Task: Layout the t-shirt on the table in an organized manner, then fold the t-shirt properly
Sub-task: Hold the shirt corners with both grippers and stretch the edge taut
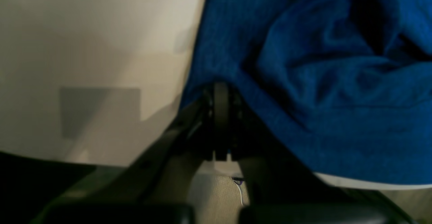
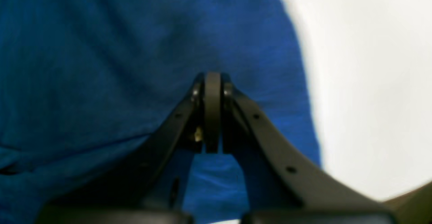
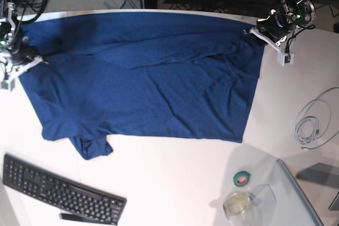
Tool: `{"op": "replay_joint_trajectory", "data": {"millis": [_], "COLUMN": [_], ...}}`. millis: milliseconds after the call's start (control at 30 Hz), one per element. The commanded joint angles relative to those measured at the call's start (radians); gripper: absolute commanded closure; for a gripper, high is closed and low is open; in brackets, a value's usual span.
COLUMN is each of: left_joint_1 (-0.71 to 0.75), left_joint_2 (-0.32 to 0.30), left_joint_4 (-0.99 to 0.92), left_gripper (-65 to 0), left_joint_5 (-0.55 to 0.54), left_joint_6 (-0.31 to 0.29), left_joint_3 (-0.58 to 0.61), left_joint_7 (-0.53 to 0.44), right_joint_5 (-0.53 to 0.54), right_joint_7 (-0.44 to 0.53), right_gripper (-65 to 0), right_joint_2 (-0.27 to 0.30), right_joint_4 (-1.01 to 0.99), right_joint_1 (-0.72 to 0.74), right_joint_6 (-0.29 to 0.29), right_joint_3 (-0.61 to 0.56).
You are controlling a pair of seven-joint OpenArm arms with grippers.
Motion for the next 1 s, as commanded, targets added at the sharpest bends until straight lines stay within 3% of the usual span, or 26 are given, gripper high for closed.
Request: {"op": "replay_joint_trajectory", "data": {"millis": [0,400,567,633,800,967], "left_joint_1": [0.002,-0.018,-0.004,0.014,0.056,0.019], "left_joint_2": [-0.008,-0.010,-0.008,-0.008,-0.007,-0.008], "left_joint_4": [0.009,-0.009,0.066,0.117,0.246,0.181], "left_gripper": [0.0,0.0,0.0,0.0,0.0,0.0], "left_joint_5": [-0.006,-0.005,-0.006,-0.006,-0.008,-0.109], "left_joint_6": [0.000,0.000,0.000,0.000,0.000,0.000], "left_joint_3": [-0.002,-0.002,-0.008,-0.010,-0.010,-0.005], "left_joint_7": [-0.006,-0.006,0.000,0.000,0.002,-0.006], "right_joint_5": [-0.005,-0.005,-0.005,-0.005,-0.005,-0.005], "right_joint_7": [0.018,0.010,-0.024,-0.047,-0.013,-0.005], "right_gripper": [0.0,-1.8,-27.6,-31.4,-22.2,-0.2], "right_joint_2": [0.018,0.014,0.009,0.009,0.003,-0.012], "right_joint_4": [0.020,0.014,0.020,0.034,0.126,0.112], "right_joint_1": [0.008,0.013,0.013,0.011,-0.053,-0.090], "right_joint_6": [-0.003,0.000,0.004,0.004,0.002,0.005], "right_joint_3": [0.020,0.042,0.040,0.051,0.126,0.106]}}
